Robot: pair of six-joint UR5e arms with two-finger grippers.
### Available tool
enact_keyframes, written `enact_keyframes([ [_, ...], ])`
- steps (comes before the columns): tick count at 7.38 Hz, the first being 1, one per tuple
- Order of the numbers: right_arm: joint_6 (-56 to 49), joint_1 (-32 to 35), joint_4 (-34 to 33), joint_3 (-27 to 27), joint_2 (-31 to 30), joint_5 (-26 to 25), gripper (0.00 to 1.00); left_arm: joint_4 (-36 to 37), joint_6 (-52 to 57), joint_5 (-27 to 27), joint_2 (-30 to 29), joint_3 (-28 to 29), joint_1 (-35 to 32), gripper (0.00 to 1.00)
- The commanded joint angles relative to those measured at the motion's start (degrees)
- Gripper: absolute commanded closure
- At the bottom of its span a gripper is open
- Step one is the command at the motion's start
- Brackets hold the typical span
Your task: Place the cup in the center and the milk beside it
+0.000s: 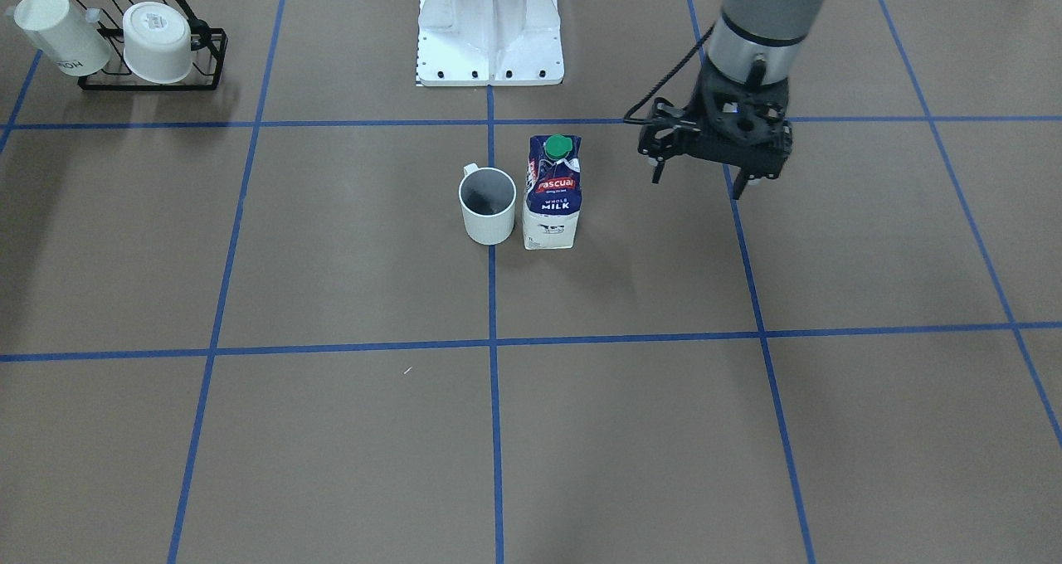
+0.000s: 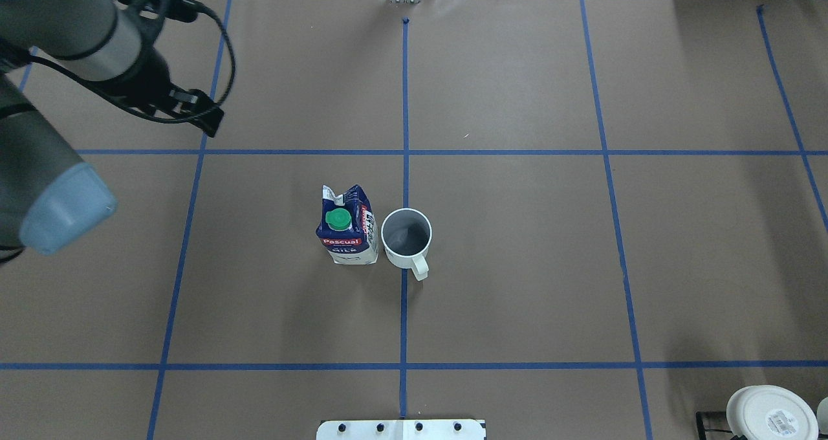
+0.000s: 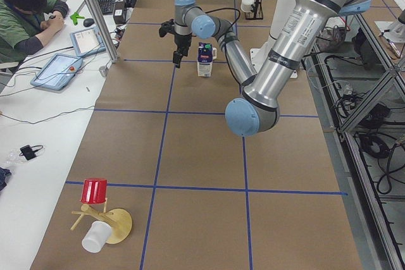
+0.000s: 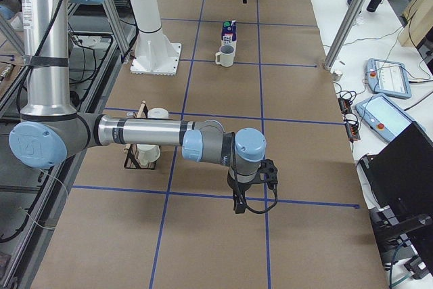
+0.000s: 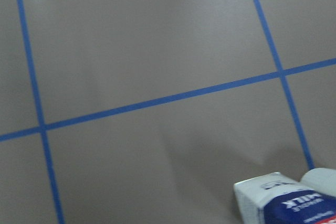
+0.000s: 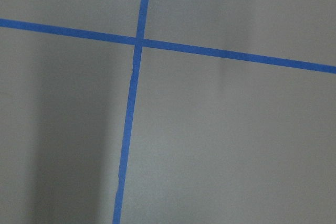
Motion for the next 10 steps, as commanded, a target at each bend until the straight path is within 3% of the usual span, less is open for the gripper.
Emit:
enact_keyframes([
  [1, -0.1, 0.0, 0.0, 0.0, -0.3, 0.0, 0.0, -4.1, 7.3, -2.9, 12.1, 1.1, -7.4, 0.01],
  [2, -0.1, 0.0, 0.0, -0.1, -0.4, -0.1, 0.0, -6.8, 7.7, -5.5, 15.6, 3.6, -10.1, 0.01],
  [4, -0.1, 0.0, 0.0, -0.1, -0.4, -0.1, 0.0, -10.8, 21.2, -9.5, 22.4, 9.6, -19.6, 0.01],
  [7, 0.0, 0.0, 0.0, -0.7, -0.2, -0.1, 0.0, -10.8, 44.0, -10.1, 27.1, 18.0, -31.7, 0.01],
  [10, -0.1, 0.0, 0.1, -0.8, -0.2, -0.1, 0.0, -10.9, 43.7, -14.8, 29.5, 18.1, -34.4, 0.01],
])
